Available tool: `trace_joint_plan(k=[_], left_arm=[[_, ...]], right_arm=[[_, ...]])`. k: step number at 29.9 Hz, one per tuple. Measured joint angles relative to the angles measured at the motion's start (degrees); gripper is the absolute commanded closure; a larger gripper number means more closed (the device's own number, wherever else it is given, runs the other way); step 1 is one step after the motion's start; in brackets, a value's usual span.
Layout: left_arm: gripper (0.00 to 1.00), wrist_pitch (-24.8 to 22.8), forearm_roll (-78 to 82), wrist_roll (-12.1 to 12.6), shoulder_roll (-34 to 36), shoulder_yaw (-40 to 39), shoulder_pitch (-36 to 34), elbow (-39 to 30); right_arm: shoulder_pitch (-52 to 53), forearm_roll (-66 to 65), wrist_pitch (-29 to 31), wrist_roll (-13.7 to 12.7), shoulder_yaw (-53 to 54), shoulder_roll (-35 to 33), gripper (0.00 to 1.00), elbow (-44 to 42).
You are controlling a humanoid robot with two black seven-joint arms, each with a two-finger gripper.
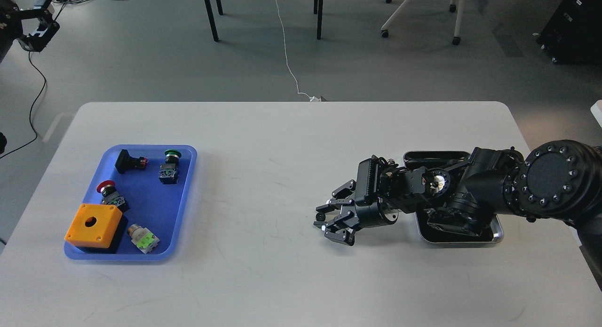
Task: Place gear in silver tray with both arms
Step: 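Close the right gripper on the gear and lift it, then carry the gear over the silver tray and open the right gripper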
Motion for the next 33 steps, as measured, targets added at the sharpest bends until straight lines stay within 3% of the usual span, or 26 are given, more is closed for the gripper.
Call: trace_joint_plan(k=[8, 29, 33], left_arm=[[0.02, 0.0, 0.0, 0.0, 0.9, 0.0, 0.0, 0.0], [0.02, -0.2, 0.0, 0.0, 1.5, 0.0, 0.0, 0.0], [0.02, -0.2, 0.0, 0.0, 1.5, 0.0, 0.0, 0.0]], right_arm=[[0.2, -0.1, 0.0, 0.0, 0.0, 0.0, 0.83, 0.0], [8.8, 0.3, -0.6, 0.0, 4.6, 0.0, 0.82, 5.9], [10.5, 0.4, -0.3, 0.0, 6.1, -3.1, 0.82, 6.6]])
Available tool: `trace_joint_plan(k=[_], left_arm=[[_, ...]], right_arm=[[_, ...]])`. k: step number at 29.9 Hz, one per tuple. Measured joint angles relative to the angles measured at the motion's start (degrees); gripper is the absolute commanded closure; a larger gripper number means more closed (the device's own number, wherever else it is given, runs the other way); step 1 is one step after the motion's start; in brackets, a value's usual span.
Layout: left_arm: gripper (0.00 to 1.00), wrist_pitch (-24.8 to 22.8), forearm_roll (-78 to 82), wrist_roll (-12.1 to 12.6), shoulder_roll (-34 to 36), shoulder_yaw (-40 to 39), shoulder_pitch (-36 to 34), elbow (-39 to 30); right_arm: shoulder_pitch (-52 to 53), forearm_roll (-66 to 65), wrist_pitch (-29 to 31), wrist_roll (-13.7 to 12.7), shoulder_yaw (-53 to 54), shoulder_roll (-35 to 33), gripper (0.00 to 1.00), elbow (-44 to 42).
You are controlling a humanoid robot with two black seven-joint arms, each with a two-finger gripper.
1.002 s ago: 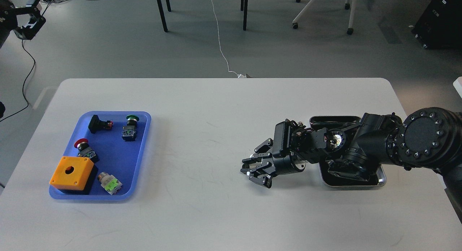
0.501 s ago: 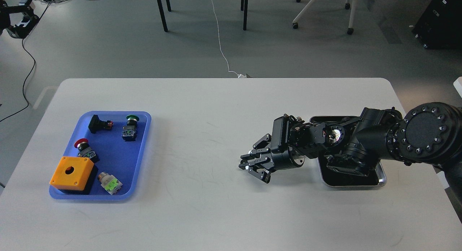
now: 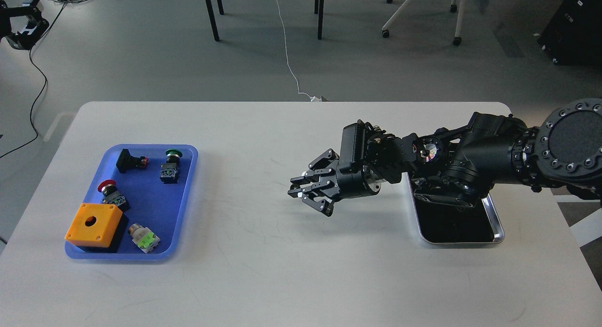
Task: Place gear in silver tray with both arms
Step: 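Carry the gear over the silver tray and open the right gripper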
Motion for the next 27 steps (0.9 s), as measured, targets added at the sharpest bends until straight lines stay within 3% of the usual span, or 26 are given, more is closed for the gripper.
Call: trace_joint_plan(k=[16, 27], left_arm=[[0.02, -0.3, 0.0, -0.1, -0.5, 0.0, 0.1, 0.0], [0.02, -0.2, 0.0, 0.0, -1.3, 0.1, 0.6, -0.1]], right_arm=[[-2.5, -0.4, 0.2, 0.0, -3.8, -24.0, 0.82, 0.0], [-11.7, -0.4, 0.0, 0.0, -4.0, -27.9, 0.81, -5.2]])
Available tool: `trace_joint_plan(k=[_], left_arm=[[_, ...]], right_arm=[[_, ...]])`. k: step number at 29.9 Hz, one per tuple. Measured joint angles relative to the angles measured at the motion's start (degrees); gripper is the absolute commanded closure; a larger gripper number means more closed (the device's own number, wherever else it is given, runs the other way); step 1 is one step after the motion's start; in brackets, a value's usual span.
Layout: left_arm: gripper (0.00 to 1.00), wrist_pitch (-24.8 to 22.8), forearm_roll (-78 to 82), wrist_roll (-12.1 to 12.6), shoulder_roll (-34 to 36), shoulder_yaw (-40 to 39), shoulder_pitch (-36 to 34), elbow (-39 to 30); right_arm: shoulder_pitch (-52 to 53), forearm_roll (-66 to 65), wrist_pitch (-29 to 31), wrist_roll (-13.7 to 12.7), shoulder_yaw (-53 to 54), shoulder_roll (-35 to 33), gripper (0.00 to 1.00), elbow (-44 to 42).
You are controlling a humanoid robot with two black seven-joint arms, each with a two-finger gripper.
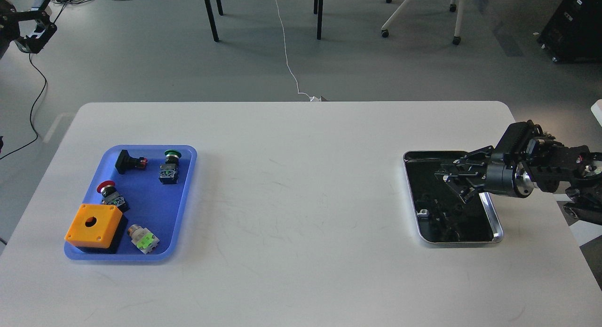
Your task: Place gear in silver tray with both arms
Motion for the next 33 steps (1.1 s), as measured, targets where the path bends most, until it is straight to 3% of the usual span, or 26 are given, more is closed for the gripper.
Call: trace_joint_plan(k=[5, 9, 18, 26, 33], left_arm=[[0.02, 0.1, 0.0, 0.0, -0.6, 0.0, 0.1, 0.0], [0.02, 0.2, 0.0, 0.0, -0.7, 0.0, 0.2, 0.0], [0.02, 0.3, 0.2, 0.0, -0.9, 0.1, 0.3, 0.0], [0.02, 0.5, 0.3, 0.0, -0.8, 0.1, 0.4, 0.0], [0.02, 0.6, 0.3, 0.0, -0.3, -0.1, -0.1, 0.1]], right_arm=[[-3.2, 0.3, -0.2, 0.0, 0.4, 0.3, 0.8, -4.0], [-4.1, 0.5, -0.2, 0.0, 2.4, 1.9, 0.71, -4.6], [-5.7, 0.3, -0.2, 0.0, 3.0, 3.5, 0.64, -4.6], [-5.0, 0.5, -0.8, 0.0, 3.3, 3.1, 0.07, -3.4], [-1.3, 1.0, -1.6, 0.0, 16.7, -2.7, 0.02, -1.6]])
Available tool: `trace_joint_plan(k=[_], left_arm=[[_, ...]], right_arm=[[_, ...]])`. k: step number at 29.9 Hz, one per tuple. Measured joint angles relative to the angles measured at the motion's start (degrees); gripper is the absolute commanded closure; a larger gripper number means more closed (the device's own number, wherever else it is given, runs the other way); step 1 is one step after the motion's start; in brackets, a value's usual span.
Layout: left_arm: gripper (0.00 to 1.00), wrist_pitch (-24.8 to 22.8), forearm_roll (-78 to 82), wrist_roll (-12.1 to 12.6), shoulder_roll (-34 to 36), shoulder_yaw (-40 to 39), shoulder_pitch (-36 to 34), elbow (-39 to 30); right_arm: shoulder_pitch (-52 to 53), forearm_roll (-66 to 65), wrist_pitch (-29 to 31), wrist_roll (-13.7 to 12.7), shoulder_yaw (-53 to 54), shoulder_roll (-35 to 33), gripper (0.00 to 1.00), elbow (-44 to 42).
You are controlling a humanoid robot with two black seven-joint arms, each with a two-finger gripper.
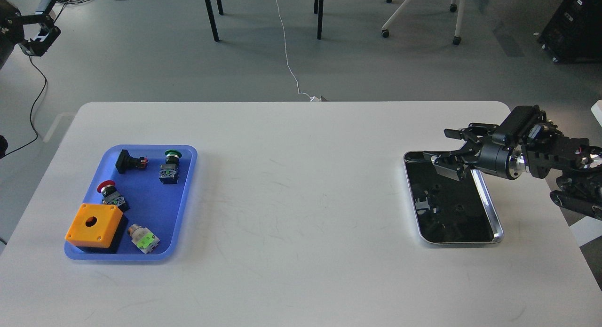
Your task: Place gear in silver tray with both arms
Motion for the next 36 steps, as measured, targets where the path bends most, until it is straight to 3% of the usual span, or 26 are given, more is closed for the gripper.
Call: trace_joint_plan(k=[9, 17, 22, 24, 31, 36], left_arm=[[0.02, 0.3, 0.0, -0.4, -1.8, -0.6, -0.3, 1.5], [0.02, 0.3, -0.1, -0.3, -12.9, -0.8, -0.8, 10.9], [0.02, -0.1, -0.5, 0.0, -21.9, -1.3, -1.5, 19.3], [0.02, -0.2, -0.7, 0.9, -25.6, -2.1, -2.1, 22.3], [0.02, 0.0, -1.0, 7.8, -34.7, -10.5, -2.4, 26.4], [0.02, 0.0, -1.3, 9.3, -38.0, -13.5, -1.8, 26.8]], right_arm=[[-3.0, 6.9, 0.0, 0.0, 26.1, -3.3, 0.02, -0.6], [-4.0, 31.2, 0.0, 0.0, 37.2, 0.0, 0.01, -1.3], [-4.0, 47.3, 3.3, 0.0, 42.3, 5.0, 0.01, -7.0], [-4.0, 51.8, 6.0, 0.0, 44.6, 7.2, 0.01, -10.1], [-6.6, 62.1, 14.4, 0.0, 55.4, 13.0, 0.01, -16.0], [-11.9, 67.3, 21.3, 0.0, 66.0, 15.6, 0.01, -16.9]])
